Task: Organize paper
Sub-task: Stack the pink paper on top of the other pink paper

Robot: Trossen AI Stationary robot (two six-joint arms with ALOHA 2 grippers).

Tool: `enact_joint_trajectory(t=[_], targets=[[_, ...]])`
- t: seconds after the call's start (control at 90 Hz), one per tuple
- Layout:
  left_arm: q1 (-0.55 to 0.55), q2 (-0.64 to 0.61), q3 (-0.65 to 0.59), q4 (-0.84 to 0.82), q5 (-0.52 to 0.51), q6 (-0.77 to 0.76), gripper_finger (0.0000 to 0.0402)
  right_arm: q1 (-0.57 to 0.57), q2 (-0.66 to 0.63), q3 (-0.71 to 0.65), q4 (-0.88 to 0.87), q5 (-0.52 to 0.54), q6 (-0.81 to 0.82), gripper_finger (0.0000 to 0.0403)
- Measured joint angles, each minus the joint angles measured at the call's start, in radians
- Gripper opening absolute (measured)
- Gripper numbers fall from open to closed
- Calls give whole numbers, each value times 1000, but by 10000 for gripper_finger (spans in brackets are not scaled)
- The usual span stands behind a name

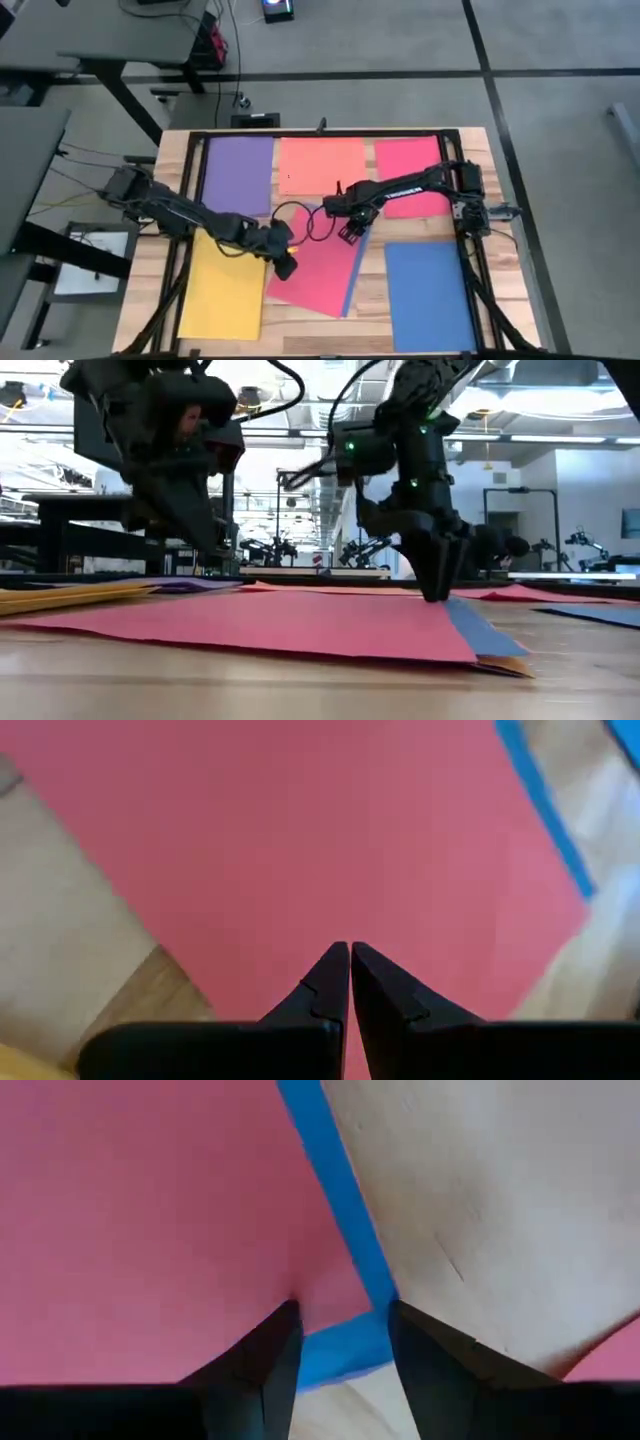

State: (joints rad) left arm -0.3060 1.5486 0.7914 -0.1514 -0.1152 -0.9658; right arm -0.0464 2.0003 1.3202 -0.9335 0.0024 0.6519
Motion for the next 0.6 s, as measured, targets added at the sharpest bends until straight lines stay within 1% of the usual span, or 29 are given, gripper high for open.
enact_joint_trajectory(t=[0.089, 0.222, 0.344, 0.522, 0.6], targets=[[-16, 59, 0, 79, -6, 0, 0, 2, -2, -13, 22, -19, 10, 142], [-26, 147, 0, 177, -4, 0, 0, 5, 1, 7, 19, -34, 4, 142], [-20, 200, 3, 208, -5, -17, 0, 7, 5, 32, 19, -47, -6, 142], [-15, 225, 4, 214, -4, -20, 0, 6, 7, 49, 74, -150, -9, 142], [-15, 226, 4, 216, -5, -3, 0, 8, 7, 49, 80, -165, -5, 142]])
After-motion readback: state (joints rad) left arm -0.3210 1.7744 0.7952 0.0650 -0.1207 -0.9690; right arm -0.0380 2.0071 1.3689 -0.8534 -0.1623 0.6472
